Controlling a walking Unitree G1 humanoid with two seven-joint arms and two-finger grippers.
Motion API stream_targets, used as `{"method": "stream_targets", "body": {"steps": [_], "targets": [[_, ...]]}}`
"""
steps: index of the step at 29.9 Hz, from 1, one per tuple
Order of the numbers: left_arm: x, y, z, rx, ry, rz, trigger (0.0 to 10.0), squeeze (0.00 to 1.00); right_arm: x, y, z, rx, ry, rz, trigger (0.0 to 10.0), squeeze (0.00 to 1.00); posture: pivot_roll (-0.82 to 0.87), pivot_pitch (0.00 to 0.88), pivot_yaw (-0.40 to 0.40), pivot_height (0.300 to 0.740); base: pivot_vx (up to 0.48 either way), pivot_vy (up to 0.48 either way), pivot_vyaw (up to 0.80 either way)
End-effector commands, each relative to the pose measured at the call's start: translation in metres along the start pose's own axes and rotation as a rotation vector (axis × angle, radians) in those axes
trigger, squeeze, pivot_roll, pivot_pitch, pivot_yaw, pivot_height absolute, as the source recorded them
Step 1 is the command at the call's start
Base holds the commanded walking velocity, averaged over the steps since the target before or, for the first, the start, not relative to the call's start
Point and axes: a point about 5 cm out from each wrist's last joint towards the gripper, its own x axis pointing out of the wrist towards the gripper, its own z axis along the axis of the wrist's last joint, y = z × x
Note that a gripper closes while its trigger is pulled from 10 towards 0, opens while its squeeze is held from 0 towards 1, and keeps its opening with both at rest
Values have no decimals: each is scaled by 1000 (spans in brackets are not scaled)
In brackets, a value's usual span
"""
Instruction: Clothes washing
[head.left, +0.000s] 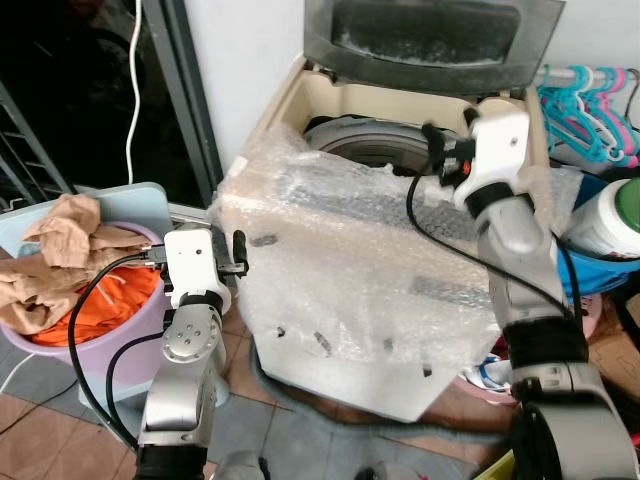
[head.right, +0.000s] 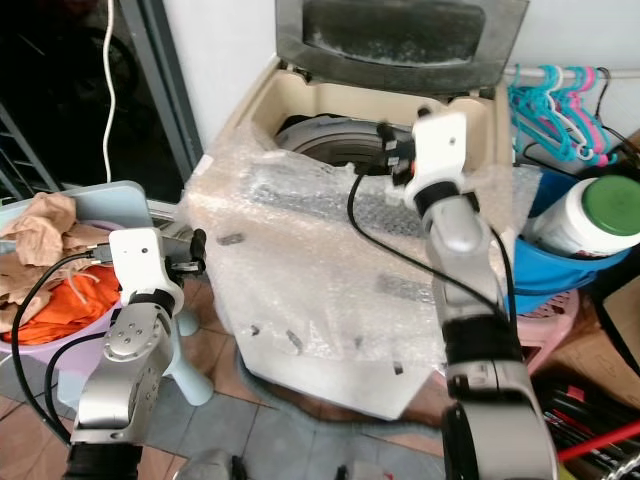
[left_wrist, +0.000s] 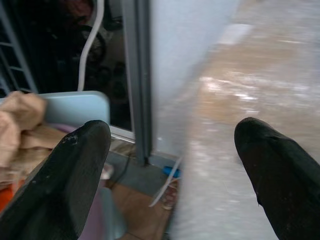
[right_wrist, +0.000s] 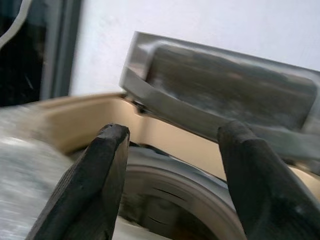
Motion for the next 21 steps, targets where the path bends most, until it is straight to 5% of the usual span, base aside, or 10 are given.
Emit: {"method": "stream_targets", "body": {"steps": [1, 13, 14, 15, 16, 21], "targets": [[0, 1, 5, 0, -14, -1, 10000, 0, -1, 12, 13, 1, -50, 31, 10000, 1000, -28, 0, 12, 740, 0, 480, 0], [-5, 11, 0, 29, -5, 14, 10000, 0, -44, 24, -3, 45, 46, -22, 10000, 1000, -35, 0, 23, 740, 0, 480, 0], [-4, 11, 1, 30, -11, 11, 10000, 0, -43, 23, -2, 32, 48, -30, 10000, 400, -35, 0, 23, 740, 0, 480, 0], [-4, 11, 1, 30, -11, 11, 10000, 0, -43, 23, -2, 32, 48, -30, 10000, 400, -35, 0, 23, 740, 0, 480, 0], [-3, 11, 3, 31, -16, 8, 10000, 0, -42, 22, -2, 24, 50, -42, 10000, 0, -33, 0, 24, 740, 0, 480, 0], [-4, 15, 7, 47, -40, 20, 10000, 0, -39, 17, -4, 38, 97, -84, 10000, 0, -15, 0, 22, 740, 0, 480, 0]]}}
